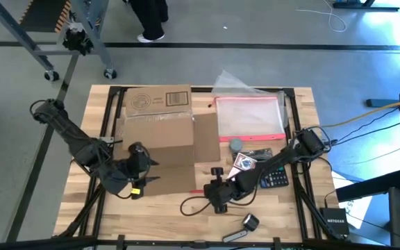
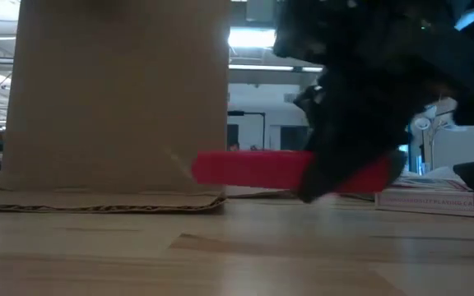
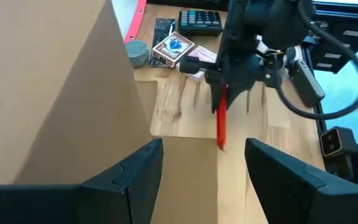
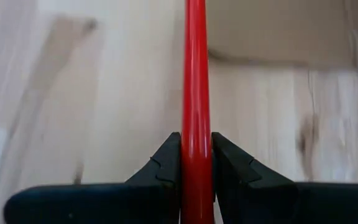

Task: Unpack boxes
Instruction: Break down box until it is fully flat

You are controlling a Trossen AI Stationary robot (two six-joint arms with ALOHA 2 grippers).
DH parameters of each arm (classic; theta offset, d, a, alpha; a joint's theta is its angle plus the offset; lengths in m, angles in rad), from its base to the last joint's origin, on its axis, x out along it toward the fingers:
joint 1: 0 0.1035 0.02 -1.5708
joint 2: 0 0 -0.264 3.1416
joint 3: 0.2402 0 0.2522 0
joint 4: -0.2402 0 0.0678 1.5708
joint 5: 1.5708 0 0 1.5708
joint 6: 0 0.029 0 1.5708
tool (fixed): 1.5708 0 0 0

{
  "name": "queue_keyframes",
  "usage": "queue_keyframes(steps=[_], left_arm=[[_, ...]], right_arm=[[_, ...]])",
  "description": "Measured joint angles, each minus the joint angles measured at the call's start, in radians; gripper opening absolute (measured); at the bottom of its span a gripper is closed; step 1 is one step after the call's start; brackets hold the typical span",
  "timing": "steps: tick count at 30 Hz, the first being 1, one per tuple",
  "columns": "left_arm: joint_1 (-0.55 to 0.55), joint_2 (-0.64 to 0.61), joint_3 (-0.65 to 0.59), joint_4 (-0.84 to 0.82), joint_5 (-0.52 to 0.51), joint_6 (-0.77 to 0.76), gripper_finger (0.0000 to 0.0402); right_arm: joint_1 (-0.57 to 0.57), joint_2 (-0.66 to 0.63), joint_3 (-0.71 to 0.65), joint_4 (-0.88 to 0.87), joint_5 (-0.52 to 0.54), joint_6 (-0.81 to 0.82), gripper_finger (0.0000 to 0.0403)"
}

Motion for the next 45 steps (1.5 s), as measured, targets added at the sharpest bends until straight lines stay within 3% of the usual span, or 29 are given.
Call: queue_keyframes(steps=[9,17,24,30,40,45], left_arm=[[-0.005,0.0,0.0,-0.012,-0.008,0.0,0.0219],[-0.005,0.0,-0.001,-0.021,-0.007,0.0,0.0219],[-0.003,-0.023,0.005,-0.021,-0.01,0.004,0.0219],[0.017,-0.087,0.009,-0.046,-0.077,0.02,0.0219],[0.102,-0.27,0.01,-0.264,-0.111,-0.177,0.0219],[0.119,-0.286,0.01,-0.439,-0.11,-0.27,0.0219]], right_arm=[[0.028,-0.006,-0.021,-0.127,-0.007,0.176,0.0067],[0.023,-0.024,-0.017,-0.176,-0.061,0.254,0.0169],[0.026,-0.178,0.013,-0.256,-0.055,0.232,0.0227],[0.025,-0.277,0.016,-0.14,0.084,0.159,0.0232],[-0.025,-0.281,0.016,0.051,0.356,0.074,0.0232],[-0.078,-0.281,0.016,0.152,0.363,0.025,0.0232]])
